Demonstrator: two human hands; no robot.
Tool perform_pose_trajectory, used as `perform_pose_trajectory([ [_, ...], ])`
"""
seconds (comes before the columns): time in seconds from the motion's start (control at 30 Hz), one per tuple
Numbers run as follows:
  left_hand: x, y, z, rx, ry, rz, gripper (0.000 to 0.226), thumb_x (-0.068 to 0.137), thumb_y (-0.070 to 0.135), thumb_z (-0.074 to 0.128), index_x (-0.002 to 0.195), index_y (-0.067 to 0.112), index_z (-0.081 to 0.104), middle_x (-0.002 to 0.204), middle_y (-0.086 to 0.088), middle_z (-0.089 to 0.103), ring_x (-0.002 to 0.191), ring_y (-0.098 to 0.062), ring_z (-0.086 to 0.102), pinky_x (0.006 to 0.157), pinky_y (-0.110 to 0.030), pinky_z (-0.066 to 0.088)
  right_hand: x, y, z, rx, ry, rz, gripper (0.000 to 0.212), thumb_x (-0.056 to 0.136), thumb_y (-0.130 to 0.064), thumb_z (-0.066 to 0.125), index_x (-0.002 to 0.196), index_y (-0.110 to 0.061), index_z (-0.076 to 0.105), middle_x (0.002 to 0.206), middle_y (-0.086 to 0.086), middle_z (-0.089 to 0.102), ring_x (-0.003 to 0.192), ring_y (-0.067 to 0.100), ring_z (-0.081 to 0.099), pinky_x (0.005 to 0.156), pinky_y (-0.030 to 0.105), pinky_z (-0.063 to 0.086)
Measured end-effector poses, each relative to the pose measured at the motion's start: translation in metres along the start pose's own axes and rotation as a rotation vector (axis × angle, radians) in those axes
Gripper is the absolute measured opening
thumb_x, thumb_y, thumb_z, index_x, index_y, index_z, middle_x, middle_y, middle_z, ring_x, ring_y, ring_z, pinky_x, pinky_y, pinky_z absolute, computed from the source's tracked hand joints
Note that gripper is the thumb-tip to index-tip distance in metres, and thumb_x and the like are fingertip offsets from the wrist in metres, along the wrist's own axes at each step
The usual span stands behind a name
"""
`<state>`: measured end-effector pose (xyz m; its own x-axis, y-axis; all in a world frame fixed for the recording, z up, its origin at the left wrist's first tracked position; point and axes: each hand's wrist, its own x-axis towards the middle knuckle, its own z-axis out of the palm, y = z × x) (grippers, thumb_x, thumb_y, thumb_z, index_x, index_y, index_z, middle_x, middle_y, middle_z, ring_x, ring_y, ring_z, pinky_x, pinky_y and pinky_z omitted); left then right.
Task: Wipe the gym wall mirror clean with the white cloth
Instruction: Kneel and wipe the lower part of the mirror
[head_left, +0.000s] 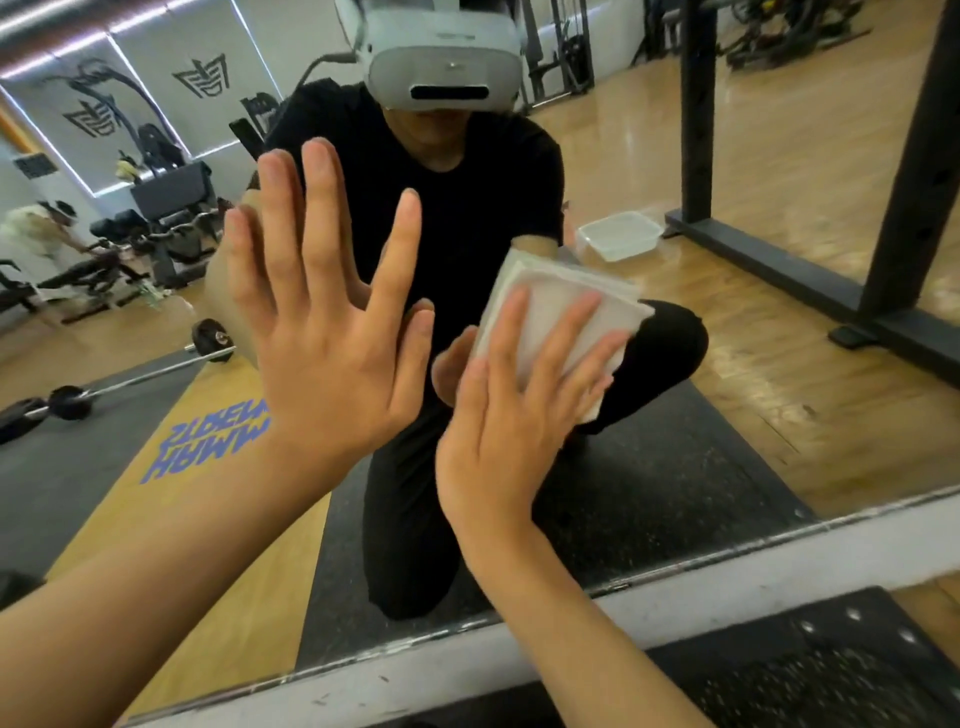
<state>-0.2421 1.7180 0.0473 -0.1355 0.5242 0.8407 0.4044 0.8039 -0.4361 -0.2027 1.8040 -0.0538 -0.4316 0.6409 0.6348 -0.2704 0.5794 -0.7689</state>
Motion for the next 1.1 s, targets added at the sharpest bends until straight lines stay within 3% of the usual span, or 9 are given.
perform_pose_trajectory([
  [0.13,-0.001,-0.001,0.001,-0.011,0.004,0.003,0.066,0.099,0.034,0.05,0.162,0.012,0.042,0.159,-0.044,0.03,0.149,-0.062,0.028,0.125,-0.067,0.016,0.001,0.031,0.002,-0.134,-0.01,-0.204,0.055,0.115,-0.043,0.023,0.166,-0.031,0.008,0.174,0.01,-0.006,0.159,0.044,-0.012,0.128,0.062,-0.003],
  [0.2,-0.001,-0.002,0.001,0.008,0.016,0.013,0.066,0.1,0.034,0.05,0.162,0.012,0.041,0.158,-0.045,0.03,0.148,-0.063,0.028,0.125,-0.067,0.015,-0.035,0.075,0.002,-0.117,-0.045,-0.118,0.057,0.115,-0.045,0.021,0.168,-0.034,0.004,0.175,0.007,-0.016,0.159,0.041,-0.013,0.127,0.063,0.001],
  [0.43,-0.003,-0.001,0.002,-0.017,0.013,-0.01,0.062,0.104,0.036,0.045,0.162,0.015,0.04,0.157,-0.045,0.031,0.148,-0.063,0.029,0.123,-0.068,0.017,-0.112,0.129,-0.012,0.342,0.066,1.168,0.059,0.115,-0.041,0.016,0.159,-0.041,-0.022,0.17,-0.009,-0.031,0.157,0.007,-0.015,0.131,0.043,0.008],
  [0.5,-0.002,-0.001,0.002,-0.009,0.017,-0.009,0.062,0.104,0.036,0.045,0.162,0.015,0.041,0.157,-0.044,0.032,0.148,-0.062,0.029,0.124,-0.067,0.017,-0.092,0.092,-0.005,0.337,0.112,1.038,0.057,0.116,-0.039,0.017,0.157,-0.046,-0.021,0.169,-0.01,-0.033,0.157,0.01,-0.016,0.131,0.044,0.003],
  [0.63,-0.002,0.0,0.001,-0.01,0.012,-0.022,0.062,0.103,0.036,0.044,0.161,0.014,0.043,0.157,-0.045,0.032,0.148,-0.062,0.03,0.123,-0.069,0.02,-0.1,0.026,0.023,0.122,-0.037,0.247,0.064,0.112,-0.033,0.024,0.167,-0.031,-0.009,0.174,0.003,-0.022,0.16,0.036,-0.018,0.13,0.054,-0.004],
  [0.77,-0.002,-0.001,0.001,-0.002,0.008,-0.015,0.061,0.105,0.036,0.043,0.162,0.014,0.041,0.156,-0.046,0.032,0.147,-0.063,0.03,0.122,-0.069,0.019,-0.136,0.094,0.025,-0.08,-0.236,-0.111,0.058,0.114,-0.045,0.016,0.169,-0.03,0.002,0.176,0.011,-0.011,0.16,0.042,-0.011,0.129,0.055,0.004],
  [0.93,-0.004,-0.001,0.002,0.013,0.009,-0.03,0.061,0.106,0.038,0.042,0.164,0.018,0.037,0.157,-0.044,0.032,0.147,-0.062,0.031,0.123,-0.067,0.018,-0.185,0.186,-0.009,-0.066,-0.307,0.371,0.06,0.114,-0.041,0.014,0.165,-0.036,-0.017,0.173,0.009,-0.025,0.161,0.032,-0.016,0.126,0.064,0.02],
  [1.0,-0.004,0.0,0.002,0.008,0.006,-0.033,0.061,0.106,0.038,0.041,0.163,0.018,0.038,0.157,-0.044,0.032,0.147,-0.062,0.031,0.123,-0.067,0.018,-0.16,0.189,-0.015,0.091,-0.139,0.672,0.067,0.11,-0.037,0.019,0.156,-0.05,-0.028,0.171,-0.001,-0.03,0.162,0.027,-0.014,0.128,0.061,0.018],
  [1.1,-0.003,-0.001,0.004,0.009,0.025,-0.022,0.061,0.105,0.037,0.041,0.162,0.015,0.041,0.156,-0.044,0.033,0.147,-0.062,0.032,0.123,-0.068,0.021,-0.096,0.179,-0.022,0.285,0.125,0.886,0.073,0.102,-0.068,0.017,0.159,-0.044,-0.023,0.171,-0.008,-0.03,0.16,0.016,-0.019,0.131,0.059,0.003],
])
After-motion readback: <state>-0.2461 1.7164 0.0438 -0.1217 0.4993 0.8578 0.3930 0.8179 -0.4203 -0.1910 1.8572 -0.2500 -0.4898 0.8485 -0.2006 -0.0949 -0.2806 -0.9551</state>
